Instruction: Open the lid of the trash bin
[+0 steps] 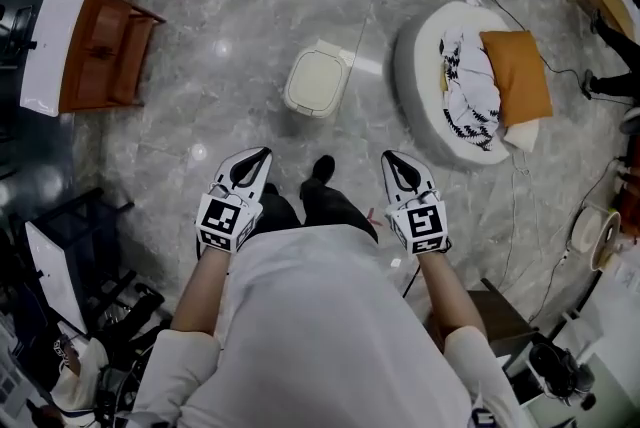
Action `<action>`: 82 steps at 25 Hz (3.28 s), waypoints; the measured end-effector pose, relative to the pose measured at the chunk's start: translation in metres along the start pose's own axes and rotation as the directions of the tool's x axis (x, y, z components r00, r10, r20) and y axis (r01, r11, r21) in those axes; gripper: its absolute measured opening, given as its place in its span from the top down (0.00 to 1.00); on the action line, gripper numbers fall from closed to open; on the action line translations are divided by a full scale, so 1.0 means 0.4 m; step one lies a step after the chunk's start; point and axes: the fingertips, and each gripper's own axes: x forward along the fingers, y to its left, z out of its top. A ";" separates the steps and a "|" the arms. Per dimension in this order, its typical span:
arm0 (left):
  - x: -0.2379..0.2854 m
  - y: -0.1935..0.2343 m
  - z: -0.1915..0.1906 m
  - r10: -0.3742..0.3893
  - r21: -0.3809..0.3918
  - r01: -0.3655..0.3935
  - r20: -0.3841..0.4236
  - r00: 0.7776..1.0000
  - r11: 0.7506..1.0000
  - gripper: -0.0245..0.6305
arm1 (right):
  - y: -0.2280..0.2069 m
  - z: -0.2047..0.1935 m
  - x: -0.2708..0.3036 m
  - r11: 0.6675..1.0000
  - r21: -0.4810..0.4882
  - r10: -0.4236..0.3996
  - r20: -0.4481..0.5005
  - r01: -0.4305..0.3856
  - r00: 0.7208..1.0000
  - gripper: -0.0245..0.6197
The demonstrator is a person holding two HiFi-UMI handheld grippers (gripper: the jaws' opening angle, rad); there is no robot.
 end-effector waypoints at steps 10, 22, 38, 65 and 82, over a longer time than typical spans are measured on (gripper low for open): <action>0.101 0.002 -0.026 -0.049 0.023 0.051 -0.079 0.996 0.998 0.93 | -0.038 -0.044 0.065 0.999 0.051 0.019 -0.037 -0.017 0.999 0.91; 0.229 0.062 -0.124 -0.144 0.004 0.146 -0.160 0.977 0.989 0.93 | -0.032 -0.098 0.176 0.991 0.123 -0.032 -0.092 0.044 0.995 0.91; 0.436 0.114 -0.363 -0.213 -0.044 0.209 -0.264 0.941 0.977 0.93 | -0.045 -0.292 0.293 0.957 0.258 -0.087 -0.187 0.134 0.978 0.91; 0.738 0.190 -0.888 -0.117 -0.049 0.106 -0.460 0.880 0.993 0.92 | -0.008 -0.624 0.516 0.891 0.437 -0.023 -0.238 0.128 0.971 0.91; 0.843 0.230 -1.026 0.001 -0.006 -0.005 -0.540 0.842 1.000 0.79 | -0.005 -0.731 0.576 0.859 0.490 -0.020 -0.252 0.146 0.968 0.91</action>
